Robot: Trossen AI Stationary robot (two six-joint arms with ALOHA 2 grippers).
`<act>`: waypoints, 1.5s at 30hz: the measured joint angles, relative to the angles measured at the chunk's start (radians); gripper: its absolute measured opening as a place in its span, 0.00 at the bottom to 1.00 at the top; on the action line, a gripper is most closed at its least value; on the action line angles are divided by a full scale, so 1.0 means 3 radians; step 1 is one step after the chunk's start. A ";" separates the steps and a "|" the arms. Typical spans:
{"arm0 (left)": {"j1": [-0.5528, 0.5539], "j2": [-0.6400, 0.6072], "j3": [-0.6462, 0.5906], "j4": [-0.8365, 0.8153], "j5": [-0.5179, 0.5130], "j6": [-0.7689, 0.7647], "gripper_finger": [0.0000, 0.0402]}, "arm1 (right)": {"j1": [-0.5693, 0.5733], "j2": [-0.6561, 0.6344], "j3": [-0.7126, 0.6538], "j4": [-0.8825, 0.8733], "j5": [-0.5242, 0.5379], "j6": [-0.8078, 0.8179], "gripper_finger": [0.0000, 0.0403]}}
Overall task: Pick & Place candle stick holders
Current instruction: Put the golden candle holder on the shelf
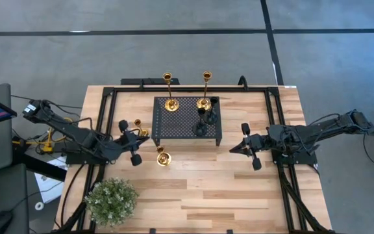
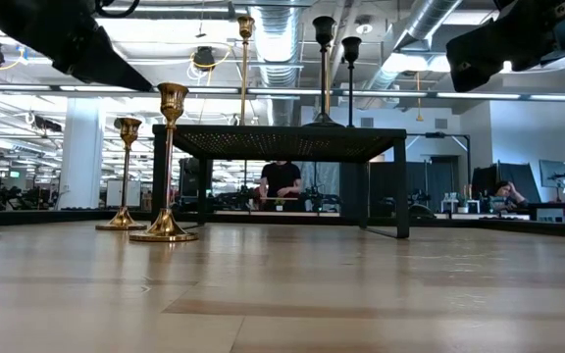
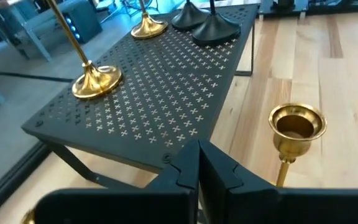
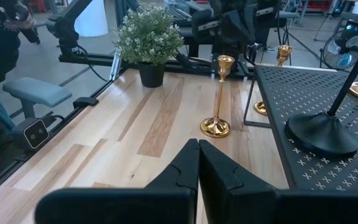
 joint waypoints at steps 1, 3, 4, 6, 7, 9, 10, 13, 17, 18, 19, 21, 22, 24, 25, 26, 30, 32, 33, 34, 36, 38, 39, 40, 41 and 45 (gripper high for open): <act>0.0000 0.0000 0.0000 -0.0002 -0.0001 -0.0017 0.01 | 0.0000 0.0000 0.0000 0.0001 0.0000 0.0000 0.00; 0.0000 -0.0010 0.0000 -0.0004 0.0000 0.0013 0.01 | 0.0000 0.0001 0.0000 0.0001 0.0000 0.0000 0.00; 0.0000 -0.0038 0.0000 -0.0015 0.0002 0.0085 0.01 | 0.0000 0.0001 0.0000 0.0001 0.0000 0.0000 0.00; 0.0000 -0.0115 0.0001 -0.0008 0.0000 0.0283 0.01 | 0.0000 0.0001 0.0000 0.0001 0.0000 0.0000 0.00; 0.0001 -0.0170 0.0008 -0.0024 0.0000 0.0404 0.01 | 0.0000 0.0001 0.0000 0.0001 0.0000 0.0000 0.00; 0.0001 -0.0301 0.0085 -0.0023 0.0003 0.0594 0.01 | 0.0000 0.0001 0.0000 0.0001 0.0000 0.0000 0.00; 0.0001 -0.0375 0.0133 -0.0013 0.0008 0.0680 0.01 | 0.0000 0.0000 0.0000 0.0001 0.0000 0.0000 0.00; 0.0005 -0.0611 0.0265 -0.0046 0.0196 0.0986 0.01 | 0.0000 0.0001 0.0001 0.0005 0.0001 0.0000 0.00; 0.0104 -0.0861 0.0338 -0.0048 0.0407 0.1318 0.01 | -0.0004 0.0000 0.0001 0.0041 0.0001 -0.0001 0.00; 0.0154 -0.0903 0.0338 -0.0050 0.0401 0.1364 0.01 | -0.0004 0.0000 0.0001 0.0050 0.0005 -0.0001 0.00; 0.0210 -0.0936 0.0339 -0.0048 0.0401 0.1383 0.01 | -0.0004 0.0001 0.0001 0.0061 0.0020 -0.0008 0.00; 0.0328 -0.0950 0.0341 -0.0048 0.0402 0.1399 0.01 | -0.0004 0.0000 0.0001 0.0077 0.0052 -0.0037 0.00; 0.0389 -0.0949 0.0341 -0.0049 0.0436 0.1406 0.01 | -0.0004 0.0000 0.0001 0.0082 0.0088 -0.0053 0.00; 0.0530 -0.0926 0.0341 -0.0061 0.0608 0.1481 0.01 | -0.0004 0.0000 0.0001 0.0088 0.0125 -0.0108 0.00; 0.0604 -0.0895 0.0341 -0.0061 0.0702 0.1519 0.01 | -0.0004 0.0000 0.0001 0.0088 0.0130 -0.0116 0.00; 0.0687 -0.0862 0.0340 -0.0058 0.0794 0.1538 0.01 | -0.0004 0.0000 0.0001 0.0089 0.0130 -0.0116 0.00; 0.1080 -0.0734 0.0341 -0.0050 0.0925 0.1543 0.01 | -0.0004 0.0000 0.0001 0.0103 0.0129 -0.0117 0.00; 0.1304 -0.0693 0.0341 -0.0052 0.0926 0.1555 0.01 | -0.0004 0.0000 0.0001 0.0102 0.0130 -0.0123 0.00; 0.1423 -0.0679 0.0341 -0.0050 0.0946 0.1556 0.01 | -0.0004 0.0000 0.0001 0.0102 0.0129 -0.0123 0.00; 0.1535 -0.0669 0.0340 -0.0048 0.1022 0.1556 0.01 | -0.0004 0.0000 0.0001 0.0102 0.0129 -0.0123 0.00; 0.1782 -0.0667 0.0341 -0.0048 0.1260 0.1556 0.01 | -0.0004 0.0000 0.0001 0.0101 0.0129 -0.0125 0.00; 0.2026 -0.0670 0.0340 -0.0046 0.1523 0.1556 0.01 | -0.0004 0.0000 0.0001 0.0095 0.0129 -0.0125 0.00; 0.2153 -0.0670 0.0340 -0.0040 0.1632 0.1556 0.01 | -0.0004 0.0000 0.0001 0.0090 0.0128 -0.0125 0.00; 0.2272 -0.0670 0.0340 -0.0043 0.1711 0.1556 0.01 | -0.0004 0.0000 0.0001 0.0086 0.0128 -0.0126 0.00; 0.2394 -0.0670 0.0340 -0.0044 0.1780 0.1556 0.01 | -0.0004 0.0000 0.0001 0.0085 0.0128 -0.0126 0.00; 0.2807 -0.0671 0.0340 -0.0045 0.2291 0.1528 0.01 | -0.0004 -0.0001 0.0001 0.0075 0.0128 -0.0126 0.00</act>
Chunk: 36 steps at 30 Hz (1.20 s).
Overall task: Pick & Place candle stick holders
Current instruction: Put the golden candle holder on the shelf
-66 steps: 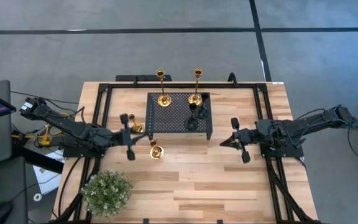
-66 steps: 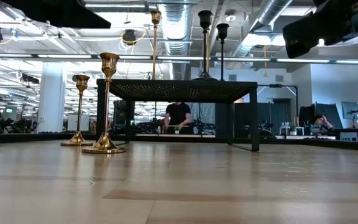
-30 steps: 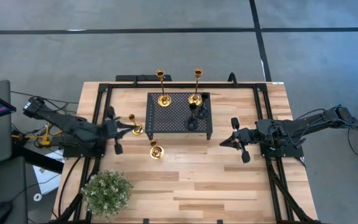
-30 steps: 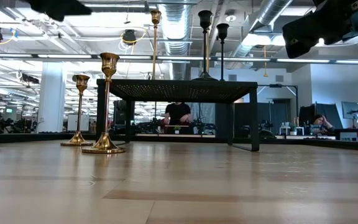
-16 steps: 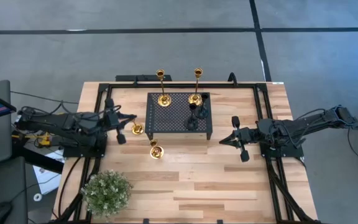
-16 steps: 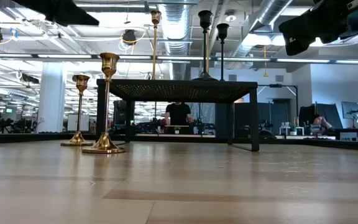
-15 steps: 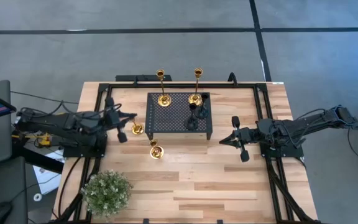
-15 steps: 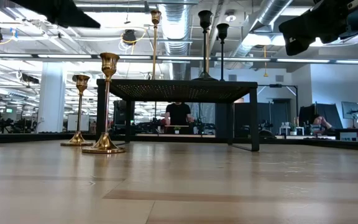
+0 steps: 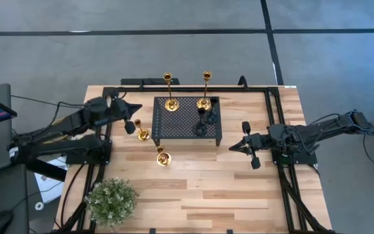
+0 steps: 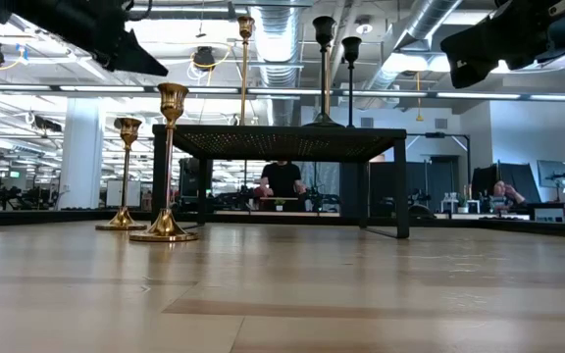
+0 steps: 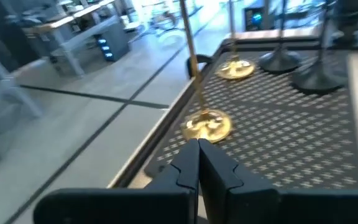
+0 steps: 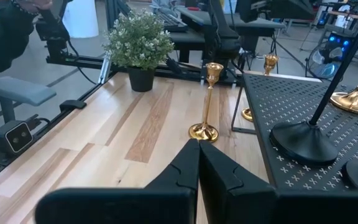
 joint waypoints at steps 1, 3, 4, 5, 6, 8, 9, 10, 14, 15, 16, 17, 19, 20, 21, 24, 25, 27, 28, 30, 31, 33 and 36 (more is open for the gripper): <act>0.0070 -0.0003 0.0000 -0.0003 0.0163 -0.0002 0.01 | 0.0000 0.0000 0.0000 -0.0002 0.0000 0.0000 0.00; 0.0181 -0.0005 0.0001 -0.0024 0.0331 -0.0003 0.01 | 0.0000 0.0000 0.0000 -0.0025 0.0000 0.0000 0.00; 0.0229 -0.0005 0.0001 -0.0081 0.0351 -0.0002 0.01 | 0.0000 0.0000 0.0000 -0.0042 0.0000 0.0001 0.00; 0.0276 -0.0006 0.0001 -0.0172 0.0359 0.0001 0.01 | 0.0000 0.0001 0.0000 -0.0061 0.0000 0.0001 0.00; 0.0330 -0.0010 0.0001 -0.0279 0.0362 0.0001 0.01 | 0.0000 0.0001 0.0000 -0.0076 0.0000 0.0001 0.00; 0.0419 -0.0018 0.0001 -0.0487 0.0361 -0.0036 0.01 | 0.0000 0.0001 0.0000 -0.0078 0.0000 0.0003 0.00; 0.0449 -0.0019 0.0001 -0.0612 0.0368 -0.0094 0.01 | 0.0000 0.0001 0.0000 -0.0075 0.0000 0.0004 0.00; 0.0473 -0.0019 0.0001 -0.0747 0.0383 -0.0167 0.01 | 0.0000 0.0001 0.0000 -0.0076 0.0000 0.0022 0.00; 0.0511 -0.0041 0.0018 -0.0923 0.0392 -0.0241 0.01 | 0.0001 0.0001 0.0000 -0.0076 0.0000 0.0031 0.00; 0.0511 -0.0047 0.0037 -0.0922 0.0391 -0.0240 0.01 | 0.0001 0.0001 0.0000 -0.0075 0.0000 0.0036 0.00; 0.0511 -0.0052 0.0061 -0.0941 0.0364 -0.0241 0.01 | 0.0001 0.0001 0.0000 -0.0075 0.0000 0.0037 0.00; 0.0511 -0.0070 0.0087 -0.0986 0.0321 -0.0248 0.01 | 0.0001 0.0001 0.0000 -0.0075 0.0000 0.0037 0.00; 0.0511 -0.0104 0.0120 -0.1034 0.0293 -0.0296 0.01 | 0.0004 0.0001 0.0000 -0.0075 0.0000 0.0037 0.00; 0.0511 -0.0117 0.0130 -0.1047 0.0308 -0.0328 0.01 | 0.0003 0.0001 0.0000 -0.0075 0.0000 0.0038 0.00; 0.0511 -0.0127 0.0135 -0.1058 0.0355 -0.0333 0.01 | 0.0003 0.0001 0.0000 -0.0074 0.0000 0.0038 0.00; 0.0510 -0.0140 0.0135 -0.1077 0.0467 -0.0333 0.01 | 0.0003 0.0001 0.0000 -0.0074 -0.0001 0.0038 0.00; 0.0510 -0.0140 0.0135 -0.1078 0.0484 -0.0333 0.01 | 0.0003 0.0001 0.0000 -0.0075 -0.0001 0.0038 0.00; 0.0510 -0.0137 0.0135 -0.1094 0.0579 -0.0332 0.01 | 0.0003 0.0001 0.0000 -0.0075 0.0000 0.0061 0.00; 0.0510 -0.0137 0.0138 -0.1108 0.0652 -0.0332 0.01 | 0.0003 0.0001 0.0000 -0.0075 0.0000 0.0091 0.00; 0.0510 -0.0137 0.0187 -0.1163 0.0812 -0.0338 0.01 | 0.0003 0.0001 0.0000 -0.0075 -0.0005 0.0127 0.00; 0.0509 -0.0137 0.0231 -0.1208 0.0878 -0.0353 0.01 | 0.0003 0.0001 0.0000 -0.0075 -0.0005 0.0126 0.00; 0.0509 -0.0137 0.0338 -0.1377 0.0956 -0.0355 0.01 | 0.0003 0.0001 0.0000 -0.0074 -0.0011 0.0126 0.00; 0.0510 -0.0159 0.0399 -0.1397 0.0986 -0.0357 0.01 | 0.0003 0.0001 0.0000 -0.0075 -0.0014 0.0126 0.00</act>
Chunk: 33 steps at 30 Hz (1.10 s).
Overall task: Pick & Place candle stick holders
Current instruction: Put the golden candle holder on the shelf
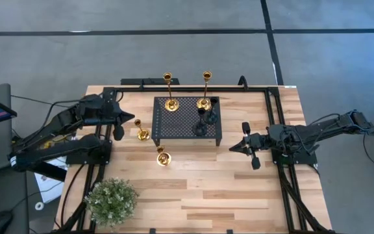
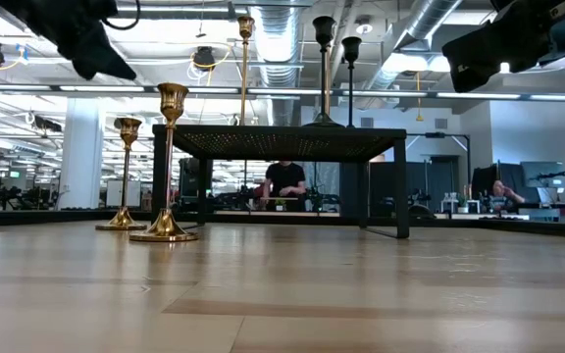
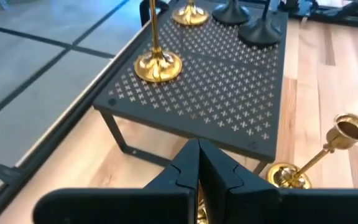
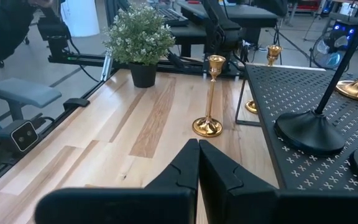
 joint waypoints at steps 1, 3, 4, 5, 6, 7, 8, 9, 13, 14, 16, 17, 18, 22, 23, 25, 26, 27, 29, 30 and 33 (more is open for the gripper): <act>0.0000 0.0001 0.0030 -0.0041 0.0000 0.0039 0.01 | 0.0000 0.0000 0.0000 0.0001 0.0000 0.0001 0.00; 0.0000 0.0001 0.0077 -0.0165 0.0004 0.0110 0.01 | 0.0000 0.0000 0.0000 0.0001 0.0000 0.0001 0.00; 0.0000 0.0002 0.0095 -0.0208 0.0004 0.0125 0.01 | 0.0000 0.0000 0.0000 0.0001 0.0000 0.0001 0.00; 0.0000 0.0003 0.0112 -0.0228 0.0004 0.0134 0.01 | 0.0000 0.0000 0.0000 0.0001 0.0000 0.0001 0.00; 0.0000 0.0003 0.0123 -0.0247 0.0005 0.0135 0.01 | 0.0000 0.0000 0.0000 0.0002 0.0000 0.0001 0.00; 0.0000 0.0002 0.0129 -0.0271 0.0005 0.0138 0.01 | 0.0000 0.0000 0.0000 0.0001 0.0000 0.0001 0.00; 0.0000 0.0002 0.0132 -0.0293 0.0005 0.0142 0.01 | 0.0000 0.0000 0.0000 0.0002 0.0000 0.0001 0.00; 0.0000 0.0002 0.0135 -0.0304 0.0005 0.0144 0.01 | 0.0000 0.0000 0.0000 0.0001 0.0000 0.0001 0.00; 0.0000 0.0003 0.0135 -0.0318 0.0007 0.0144 0.01 | 0.0000 0.0000 0.0000 0.0002 0.0000 0.0001 0.00; 0.0000 0.0003 0.0135 -0.0325 0.0008 0.0145 0.01 | 0.0000 0.0000 0.0000 0.0002 0.0000 0.0001 0.00; 0.0000 0.0003 0.0135 -0.0332 0.0033 0.0145 0.01 | 0.0000 0.0000 0.0000 0.0002 0.0000 0.0001 0.00; 0.0000 0.0003 0.0135 -0.0332 0.0076 0.0157 0.01 | 0.0000 0.0000 0.0000 0.0001 0.0000 0.0001 0.00; -0.0001 0.0003 0.0135 -0.0334 0.0110 0.0178 0.01 | 0.0000 0.0000 0.0000 0.0001 0.0000 0.0001 0.00; -0.0001 0.0009 0.0135 -0.0337 0.0208 0.0206 0.01 | -0.0003 0.0000 0.0000 0.0001 0.0000 0.0001 0.00; -0.0001 0.0009 0.0135 -0.0337 0.0204 0.0206 0.01 | -0.0003 0.0000 0.0000 0.0002 0.0000 0.0001 0.00; -0.0001 0.0009 0.0135 -0.0336 0.0198 0.0206 0.01 | -0.0003 0.0000 0.0000 0.0001 0.0000 0.0001 0.00; -0.0001 0.0009 0.0135 -0.0333 0.0198 0.0205 0.01 | -0.0003 0.0000 0.0000 0.0001 0.0000 0.0001 0.00; -0.0001 0.0009 0.0135 -0.0331 0.0196 0.0204 0.01 | -0.0003 0.0000 0.0000 0.0001 0.0000 0.0001 0.00; -0.0001 0.0009 0.0135 -0.0321 0.0166 0.0180 0.01 | -0.0003 0.0000 0.0000 0.0001 0.0000 0.0001 0.00; -0.0001 0.0009 0.0135 -0.0299 0.0152 0.0117 0.01 | -0.0003 0.0000 0.0000 0.0002 0.0000 0.0001 0.00; 0.0000 0.0009 0.0135 -0.0182 0.0127 -0.0086 0.01 | -0.0003 0.0000 0.0000 0.0005 0.0000 0.0001 0.00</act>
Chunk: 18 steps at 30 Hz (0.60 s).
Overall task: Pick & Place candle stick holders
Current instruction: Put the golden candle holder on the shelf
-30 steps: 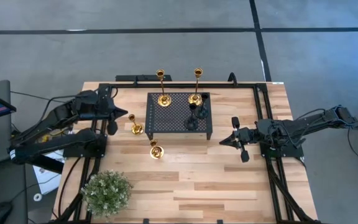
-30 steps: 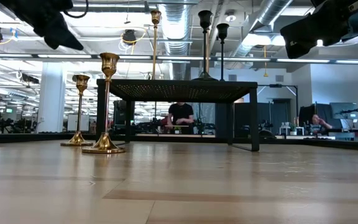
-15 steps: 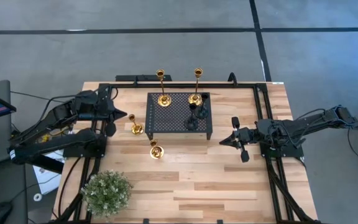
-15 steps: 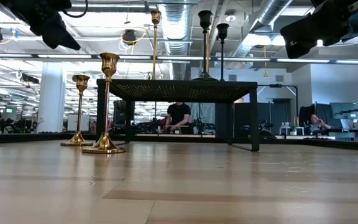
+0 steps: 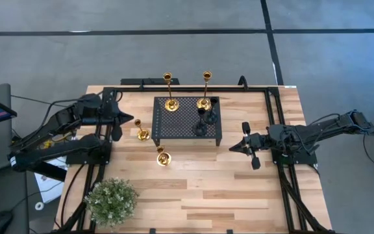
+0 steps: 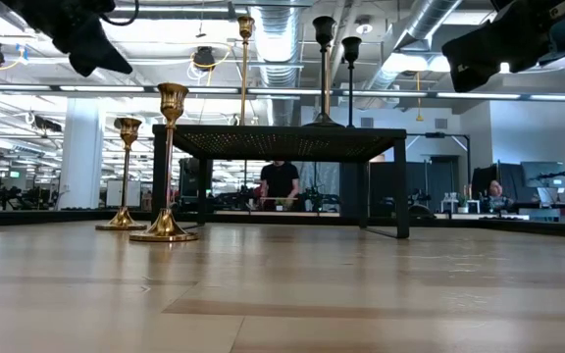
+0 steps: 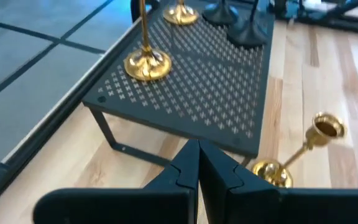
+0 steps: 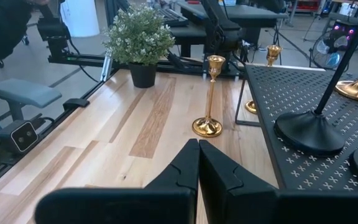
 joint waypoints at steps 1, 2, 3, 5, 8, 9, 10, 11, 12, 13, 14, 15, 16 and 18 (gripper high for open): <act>0.0000 0.0000 0.0000 0.0037 -0.0005 -0.0022 0.01 | 0.0000 0.0001 0.0000 0.0009 0.0000 0.0000 0.00; -0.0001 0.0000 0.0000 0.0070 -0.0006 -0.0027 0.01 | 0.0000 0.0001 0.0000 0.0021 0.0000 0.0000 0.00; -0.0001 0.0000 0.0000 0.0101 -0.0005 -0.0031 0.01 | 0.0000 0.0001 0.0000 0.0038 0.0000 0.0000 0.00; -0.0001 0.0000 0.0000 0.0196 -0.0003 -0.0034 0.01 | 0.0001 0.0001 0.0000 0.0063 0.0000 0.0011 0.00; -0.0001 0.0000 0.0000 0.0241 0.0093 -0.0036 0.01 | 0.0001 0.0001 0.0000 0.0069 0.0000 0.0078 0.00; -0.0001 0.0000 0.0004 0.0241 0.0112 -0.0036 0.01 | 0.0001 0.0001 0.0000 0.0071 0.0000 0.0084 0.00; -0.0001 0.0000 0.0028 0.0226 0.0115 -0.0036 0.01 | 0.0001 0.0001 0.0000 0.0070 0.0000 0.0085 0.00; -0.0001 0.0013 0.0070 0.0230 0.0116 -0.0036 0.01 | 0.0001 0.0001 0.0000 0.0070 0.0000 0.0084 0.00; -0.0001 0.0029 0.0136 0.0231 0.0115 -0.0036 0.01 | 0.0001 0.0001 0.0000 0.0071 0.0000 0.0084 0.00; 0.0000 0.0050 0.0225 0.0229 0.0114 -0.0036 0.01 | 0.0001 0.0001 0.0000 0.0070 0.0000 0.0073 0.00; 0.0000 0.0080 0.0323 0.0230 0.0115 -0.0036 0.01 | 0.0004 0.0001 0.0000 0.0070 0.0000 0.0062 0.00; -0.0001 0.0112 0.0427 0.0228 0.0117 -0.0036 0.01 | 0.0004 0.0001 0.0000 0.0070 0.0000 0.0061 0.00; -0.0001 0.0147 0.0538 0.0211 0.0117 -0.0035 0.01 | 0.0004 0.0001 0.0000 0.0068 0.0000 0.0060 0.00; -0.0001 0.0236 0.0761 0.0017 0.0113 -0.0035 0.01 | 0.0004 0.0001 0.0000 0.0065 0.0000 0.0060 0.00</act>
